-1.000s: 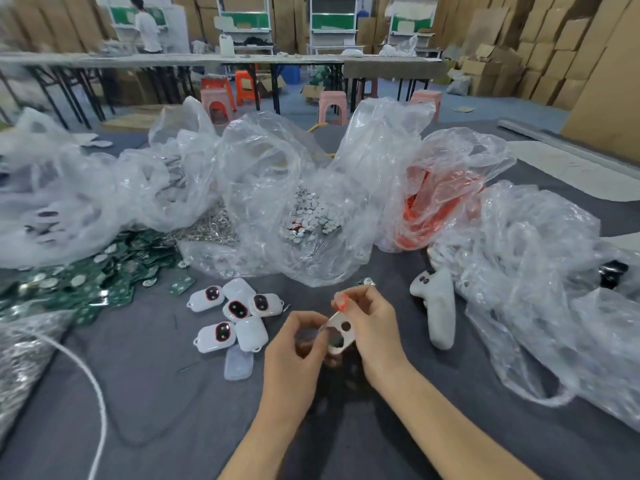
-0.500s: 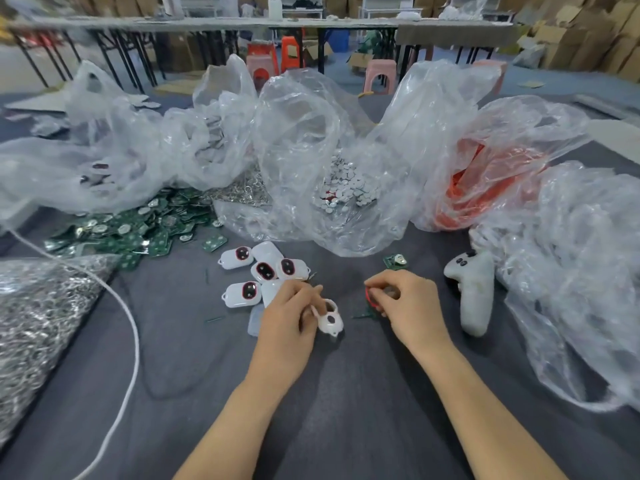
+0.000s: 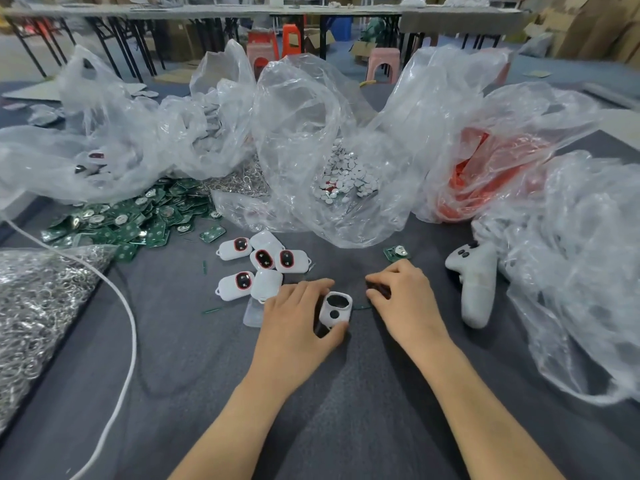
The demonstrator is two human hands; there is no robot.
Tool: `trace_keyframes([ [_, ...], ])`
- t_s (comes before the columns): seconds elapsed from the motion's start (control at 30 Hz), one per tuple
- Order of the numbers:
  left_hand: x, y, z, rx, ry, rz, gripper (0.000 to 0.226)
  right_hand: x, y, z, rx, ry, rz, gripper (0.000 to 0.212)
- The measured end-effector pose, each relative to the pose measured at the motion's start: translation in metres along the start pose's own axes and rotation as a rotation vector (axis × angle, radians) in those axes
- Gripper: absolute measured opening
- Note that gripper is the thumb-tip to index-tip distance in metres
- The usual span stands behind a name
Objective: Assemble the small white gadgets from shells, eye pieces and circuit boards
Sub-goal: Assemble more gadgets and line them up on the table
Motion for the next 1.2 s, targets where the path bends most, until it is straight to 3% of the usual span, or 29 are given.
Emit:
trace_keyframes([
  [0.13, 0.005, 0.0, 0.001, 0.025, 0.093, 0.023, 0.052, -0.008, 0.001, 0.006, 0.009, -0.045, -0.047, 0.036],
  [0.43, 0.009, -0.001, 0.001, 0.04, 0.18, 0.056, 0.05, -0.01, 0.002, 0.009, 0.023, 0.021, -0.052, 0.018],
  [0.57, 0.009, -0.002, 0.002, 0.037, 0.181, 0.056, 0.052, 0.01, 0.004, 0.014, -0.053, -0.256, 0.05, 0.021],
  [0.67, 0.009, -0.002, 0.003, 0.038, 0.185, 0.062, 0.053, 0.032, 0.009, 0.004, 0.025, -0.388, 0.13, 0.021],
  [1.0, 0.014, 0.0, 0.003, 0.084, 0.286, 0.079, 0.045, 0.041, 0.012, -0.007, 0.085, -0.369, 0.165, 0.018],
  [1.2, 0.009, 0.0, 0.004, 0.119, 0.231, 0.05, 0.054, 0.042, 0.011, -0.009, 0.054, -0.355, 0.177, 0.018],
])
Point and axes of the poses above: each hand's wrist, its own y-axis away from the middle knuckle, its own z-axis out of the back of the hand, x = y × z, the point moved 9 cm from there along -y, towards the middle knuckle, and after that the axes turned 5 degrees about z, right-handed, at the moved point
